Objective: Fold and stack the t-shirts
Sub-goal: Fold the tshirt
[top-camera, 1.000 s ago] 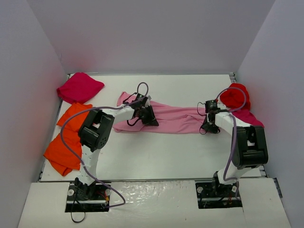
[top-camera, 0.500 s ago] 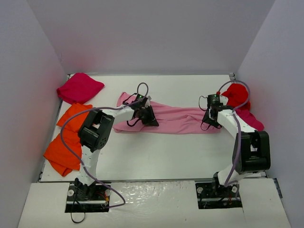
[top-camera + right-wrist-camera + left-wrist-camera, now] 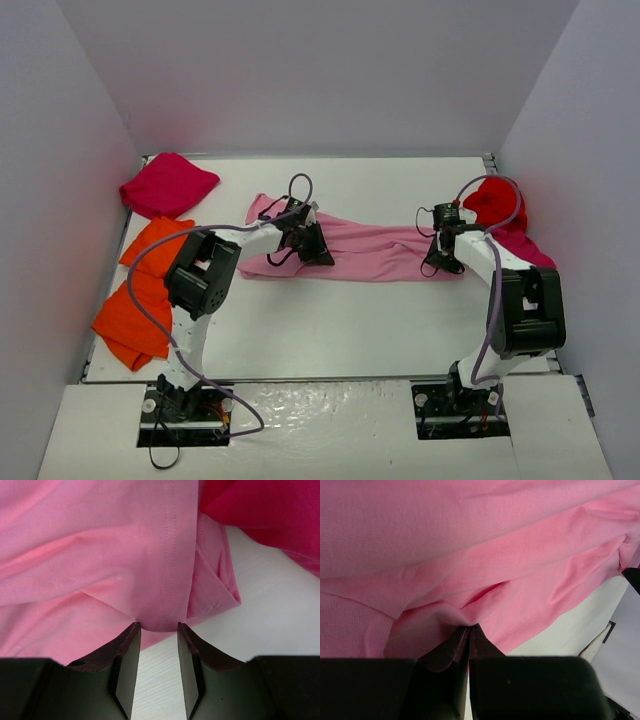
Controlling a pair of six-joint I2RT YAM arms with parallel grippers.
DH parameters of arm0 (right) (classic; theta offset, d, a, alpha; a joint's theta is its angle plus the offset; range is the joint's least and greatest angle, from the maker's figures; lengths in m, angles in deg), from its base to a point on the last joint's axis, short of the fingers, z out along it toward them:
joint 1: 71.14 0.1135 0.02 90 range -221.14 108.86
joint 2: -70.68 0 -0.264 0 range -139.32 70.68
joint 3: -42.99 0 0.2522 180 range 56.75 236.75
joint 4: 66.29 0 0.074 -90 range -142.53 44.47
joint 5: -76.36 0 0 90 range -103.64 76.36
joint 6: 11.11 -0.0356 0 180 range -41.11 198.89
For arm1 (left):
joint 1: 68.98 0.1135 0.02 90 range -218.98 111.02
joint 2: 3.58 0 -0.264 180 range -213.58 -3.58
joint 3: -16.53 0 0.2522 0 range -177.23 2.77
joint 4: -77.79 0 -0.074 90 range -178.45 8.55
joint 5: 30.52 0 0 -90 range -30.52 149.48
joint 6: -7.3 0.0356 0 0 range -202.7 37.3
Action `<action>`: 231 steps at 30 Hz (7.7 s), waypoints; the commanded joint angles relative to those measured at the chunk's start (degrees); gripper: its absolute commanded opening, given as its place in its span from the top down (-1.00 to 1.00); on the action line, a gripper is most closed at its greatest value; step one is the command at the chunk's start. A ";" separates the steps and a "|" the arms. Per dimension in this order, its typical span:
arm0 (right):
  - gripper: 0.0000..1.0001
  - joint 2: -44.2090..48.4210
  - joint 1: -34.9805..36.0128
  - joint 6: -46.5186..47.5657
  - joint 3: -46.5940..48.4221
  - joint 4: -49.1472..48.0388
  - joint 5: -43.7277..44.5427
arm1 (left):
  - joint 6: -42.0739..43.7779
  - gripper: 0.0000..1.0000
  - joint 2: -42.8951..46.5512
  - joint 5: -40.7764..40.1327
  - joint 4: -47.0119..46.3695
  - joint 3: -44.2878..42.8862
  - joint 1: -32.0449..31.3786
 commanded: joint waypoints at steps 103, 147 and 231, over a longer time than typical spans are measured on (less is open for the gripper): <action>1.00 5.03 4.25 -0.83 -1.41 -7.65 0.56 | 13.96 1.00 15.69 -21.92 18.49 -8.23 6.35; 1.00 4.27 7.29 2.84 -0.20 -13.75 -1.91 | -54.48 -0.58 7.24 20.00 -91.64 9.61 13.93; 1.00 42.38 23.26 -10.20 -19.86 -2.43 0.02 | 22.21 1.00 -1.41 -55.32 39.71 -33.07 -1.16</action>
